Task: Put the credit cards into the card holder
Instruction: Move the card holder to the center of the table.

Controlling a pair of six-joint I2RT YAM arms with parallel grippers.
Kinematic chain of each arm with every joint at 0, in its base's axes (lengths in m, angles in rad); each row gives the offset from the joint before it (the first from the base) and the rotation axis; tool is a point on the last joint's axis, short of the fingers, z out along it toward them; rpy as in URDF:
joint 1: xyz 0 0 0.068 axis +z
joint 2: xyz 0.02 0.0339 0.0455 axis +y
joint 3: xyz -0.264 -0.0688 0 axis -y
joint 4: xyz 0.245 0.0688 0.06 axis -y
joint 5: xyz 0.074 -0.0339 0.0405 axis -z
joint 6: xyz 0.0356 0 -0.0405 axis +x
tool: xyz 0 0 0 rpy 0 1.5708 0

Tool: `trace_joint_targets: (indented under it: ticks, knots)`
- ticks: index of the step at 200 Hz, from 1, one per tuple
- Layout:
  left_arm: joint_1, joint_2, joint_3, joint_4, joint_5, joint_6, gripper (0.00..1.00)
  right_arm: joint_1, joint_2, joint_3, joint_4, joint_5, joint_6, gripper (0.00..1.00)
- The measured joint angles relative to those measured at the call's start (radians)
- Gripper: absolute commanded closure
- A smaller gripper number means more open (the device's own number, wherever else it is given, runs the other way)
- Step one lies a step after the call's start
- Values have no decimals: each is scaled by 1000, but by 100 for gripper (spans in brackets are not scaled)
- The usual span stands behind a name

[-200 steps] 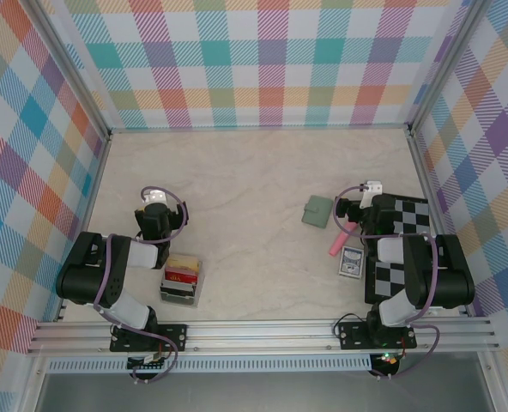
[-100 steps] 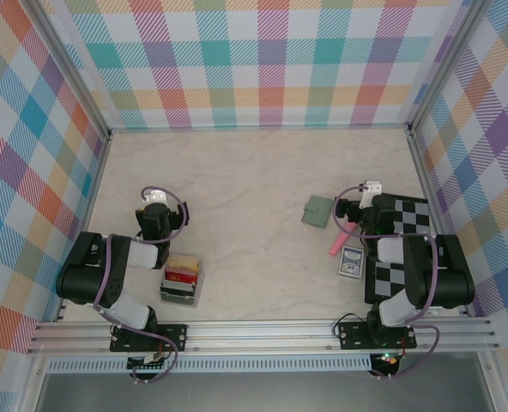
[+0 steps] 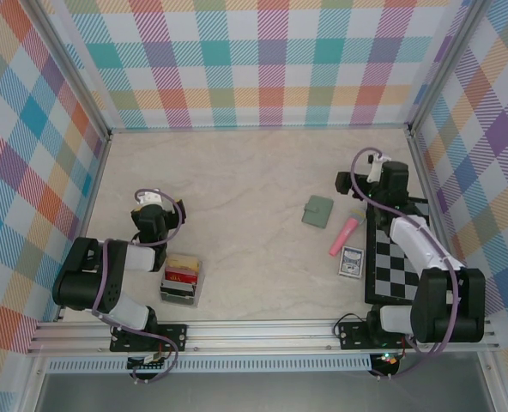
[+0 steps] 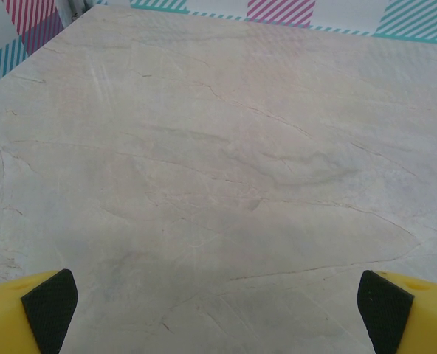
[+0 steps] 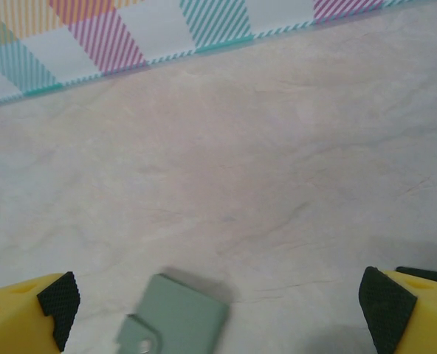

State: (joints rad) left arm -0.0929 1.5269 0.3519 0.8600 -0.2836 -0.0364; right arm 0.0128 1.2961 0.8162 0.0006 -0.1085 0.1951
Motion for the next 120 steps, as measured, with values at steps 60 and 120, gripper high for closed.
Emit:
trace_joint_targets:
  ticks: [60, 120]
  knots:
    - [5, -294, 21, -184, 14, -5, 0, 5, 166, 116, -310, -285, 145, 17]
    - [10, -419, 412, -672, 10, -145, 0, 68, 398, 300, -398, -327, 187, 30]
